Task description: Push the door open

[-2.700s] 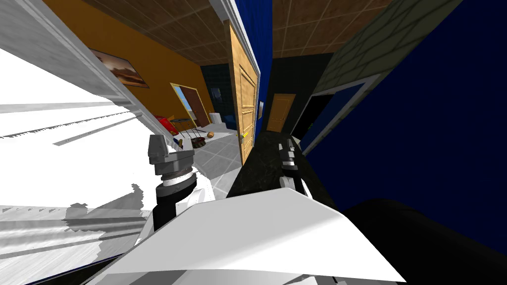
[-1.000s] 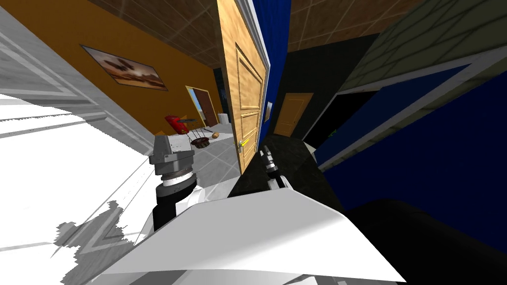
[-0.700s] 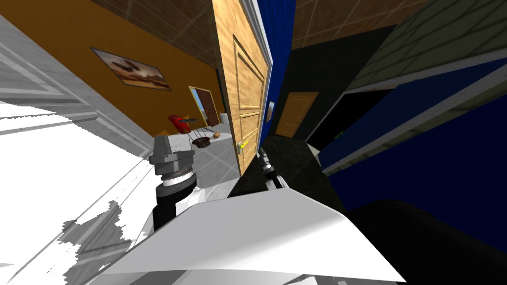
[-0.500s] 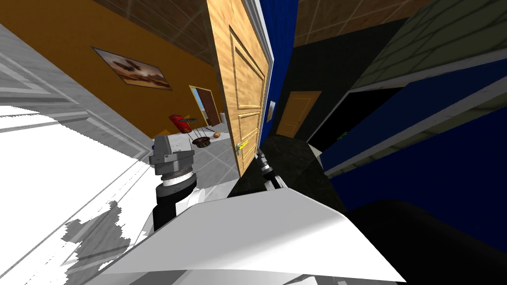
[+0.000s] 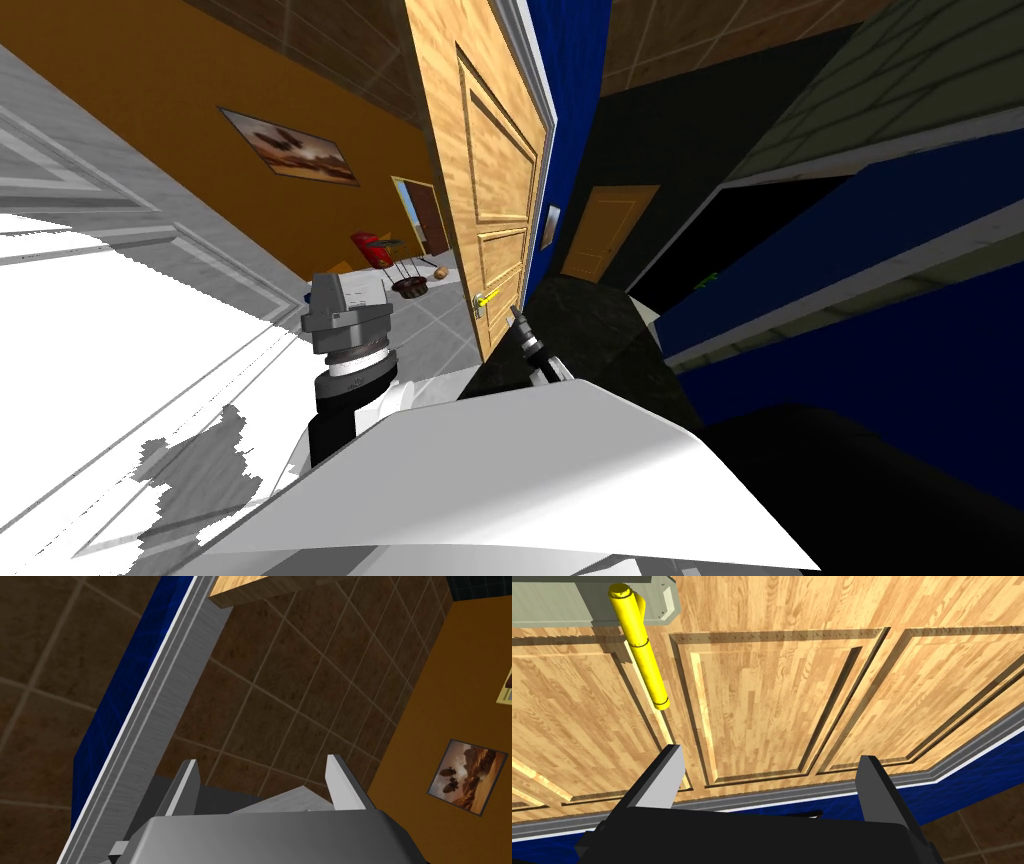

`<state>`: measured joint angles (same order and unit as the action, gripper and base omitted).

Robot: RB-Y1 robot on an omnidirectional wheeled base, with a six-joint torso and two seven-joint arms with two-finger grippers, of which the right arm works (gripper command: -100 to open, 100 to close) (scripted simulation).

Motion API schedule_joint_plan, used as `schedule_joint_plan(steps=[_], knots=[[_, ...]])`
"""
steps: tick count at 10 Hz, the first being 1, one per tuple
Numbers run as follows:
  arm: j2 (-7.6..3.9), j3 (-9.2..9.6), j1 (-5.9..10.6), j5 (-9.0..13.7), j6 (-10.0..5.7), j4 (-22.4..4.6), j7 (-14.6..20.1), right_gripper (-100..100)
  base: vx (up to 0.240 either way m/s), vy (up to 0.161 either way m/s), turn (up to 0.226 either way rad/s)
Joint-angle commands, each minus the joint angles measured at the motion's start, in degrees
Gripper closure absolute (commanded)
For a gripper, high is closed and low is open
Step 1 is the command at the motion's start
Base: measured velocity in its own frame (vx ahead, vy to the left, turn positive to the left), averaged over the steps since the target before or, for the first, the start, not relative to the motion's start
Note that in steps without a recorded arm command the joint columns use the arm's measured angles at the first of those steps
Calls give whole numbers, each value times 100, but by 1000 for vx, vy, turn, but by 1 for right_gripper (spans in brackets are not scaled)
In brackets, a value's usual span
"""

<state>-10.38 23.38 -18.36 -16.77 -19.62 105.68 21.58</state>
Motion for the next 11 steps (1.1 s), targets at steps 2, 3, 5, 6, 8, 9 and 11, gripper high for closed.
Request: schedule_joint_plan(steps=[2, 3, 5, 6, 8, 9, 11], knots=[[-28, 295, 68, -195, -2, -262, 103, -100, 139, -105, 82], [-61, 433, 117, -285, 10, -381, 169, -100, 125, -117, 109], [-108, 633, 187, -415, 26, -554, 263, -100, 120, -117, 89], [-123, 695, 209, -456, 32, -608, 293, -100, 135, -108, 62], [-179, 934, 294, -611, 51, -814, 407, -100, 138, -136, 98], [-204, 1042, 332, -681, 60, -907, 458, -100, 144, -119, 96], [-248, 1231, 399, -804, 76, -1069, 547, -100, 150, -143, 76]])
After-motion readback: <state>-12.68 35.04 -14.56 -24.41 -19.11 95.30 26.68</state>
